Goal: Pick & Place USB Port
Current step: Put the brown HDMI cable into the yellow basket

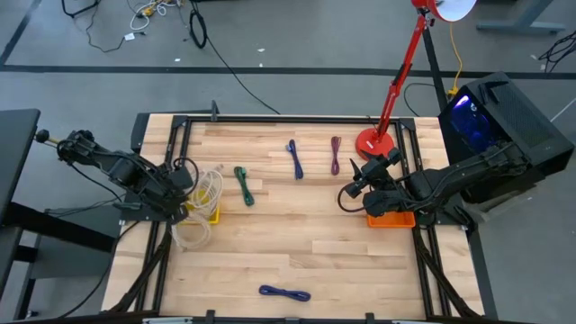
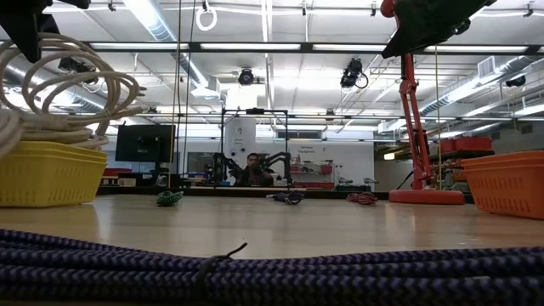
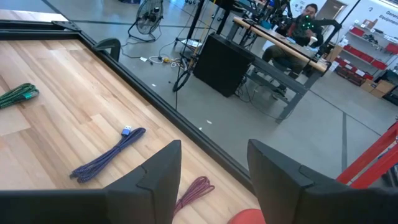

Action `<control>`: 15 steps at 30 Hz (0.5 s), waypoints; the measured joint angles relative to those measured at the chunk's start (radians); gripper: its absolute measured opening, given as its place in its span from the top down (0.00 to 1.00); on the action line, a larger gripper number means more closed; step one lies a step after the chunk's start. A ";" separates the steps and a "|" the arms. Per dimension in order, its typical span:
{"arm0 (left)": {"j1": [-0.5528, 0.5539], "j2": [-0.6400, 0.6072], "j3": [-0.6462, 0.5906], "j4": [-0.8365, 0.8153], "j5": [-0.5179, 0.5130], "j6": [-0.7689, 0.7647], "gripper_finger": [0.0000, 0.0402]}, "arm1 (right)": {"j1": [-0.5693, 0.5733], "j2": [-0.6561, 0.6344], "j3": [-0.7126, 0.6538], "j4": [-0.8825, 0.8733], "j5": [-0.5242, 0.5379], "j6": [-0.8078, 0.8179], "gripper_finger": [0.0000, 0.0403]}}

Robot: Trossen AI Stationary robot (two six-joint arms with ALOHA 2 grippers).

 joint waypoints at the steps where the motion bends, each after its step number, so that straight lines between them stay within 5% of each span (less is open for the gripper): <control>1: 0.000 0.000 0.000 0.000 0.000 -0.001 0.93 | 0.000 0.000 0.000 0.000 0.000 0.000 0.54; 15: 0.000 0.000 0.000 -0.095 0.077 -0.128 0.94 | 0.000 0.000 0.000 0.000 -0.001 0.000 0.54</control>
